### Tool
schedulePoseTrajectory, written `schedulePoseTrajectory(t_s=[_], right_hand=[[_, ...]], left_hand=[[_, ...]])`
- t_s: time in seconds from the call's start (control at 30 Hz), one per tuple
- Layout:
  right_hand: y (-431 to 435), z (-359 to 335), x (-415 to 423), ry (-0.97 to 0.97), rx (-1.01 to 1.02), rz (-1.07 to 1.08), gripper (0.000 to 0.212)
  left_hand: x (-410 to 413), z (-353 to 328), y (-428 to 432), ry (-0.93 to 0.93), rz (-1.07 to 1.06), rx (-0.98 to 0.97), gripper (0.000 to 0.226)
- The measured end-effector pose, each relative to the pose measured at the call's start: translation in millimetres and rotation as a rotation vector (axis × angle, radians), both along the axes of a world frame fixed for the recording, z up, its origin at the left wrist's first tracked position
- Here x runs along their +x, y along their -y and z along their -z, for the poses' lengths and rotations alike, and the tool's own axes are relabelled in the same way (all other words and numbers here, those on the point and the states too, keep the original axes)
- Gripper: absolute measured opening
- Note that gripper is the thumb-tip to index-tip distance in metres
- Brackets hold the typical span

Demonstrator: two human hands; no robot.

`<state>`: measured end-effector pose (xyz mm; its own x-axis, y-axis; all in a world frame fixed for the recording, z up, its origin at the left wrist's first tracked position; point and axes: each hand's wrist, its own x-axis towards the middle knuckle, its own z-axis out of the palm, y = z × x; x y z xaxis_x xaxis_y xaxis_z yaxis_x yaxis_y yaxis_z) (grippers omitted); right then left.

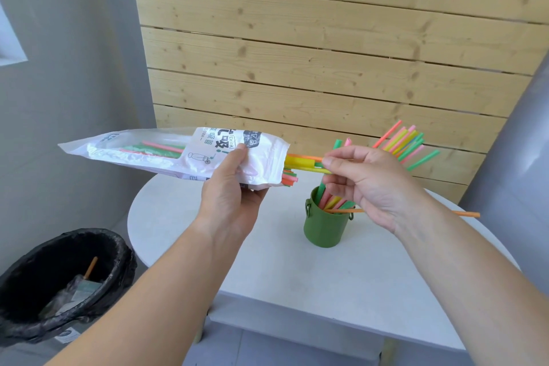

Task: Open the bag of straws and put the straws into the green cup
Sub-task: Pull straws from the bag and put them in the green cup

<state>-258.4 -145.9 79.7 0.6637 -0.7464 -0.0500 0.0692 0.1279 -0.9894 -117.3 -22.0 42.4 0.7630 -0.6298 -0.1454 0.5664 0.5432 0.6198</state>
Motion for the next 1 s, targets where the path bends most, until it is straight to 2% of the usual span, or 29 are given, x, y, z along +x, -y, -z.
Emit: schedulePoseTrajectory(t_s=[0.17,0.27,0.33,0.4,0.6,0.7,0.83,0.93,1.0], right_hand=[[0,8,-2,-0.014,0.004,-0.041,0.009],[0,8,-2,0.005,-0.031,-0.014,0.01],[1,5,-3,0.03,-0.028,-0.002,0.032],[1,3,-4,0.008,-0.039,-0.014,0.05],[-7,13,2,-0.083,-0.101,-0.032,0.02],[-4,13,1,-0.056,-0.117,-0.025,0.006],[2,8,-2,-0.023,-0.077,-0.018,0.012],[1,8,-1,-0.001,-0.05,-0.026,0.006],[-1,11,-1,-0.02,-0.095,-0.017,0.014]], left_hand=[[-4,5,5,0.007,0.009,0.003,0.045],[-6,8,7,0.02,0.021,0.004,0.028],[-4,9,7,0.018,0.021,-0.007,0.015],[-4,8,6,0.036,0.01,0.005,0.018],[-12,8,9,0.051,0.036,0.052,0.04],[-7,10,8,0.061,0.038,0.04,0.03],[0,11,7,0.026,0.004,0.001,0.02],[-1,11,8,0.02,0.011,0.002,0.018],[-3,12,9,0.018,0.026,-0.002,0.016]])
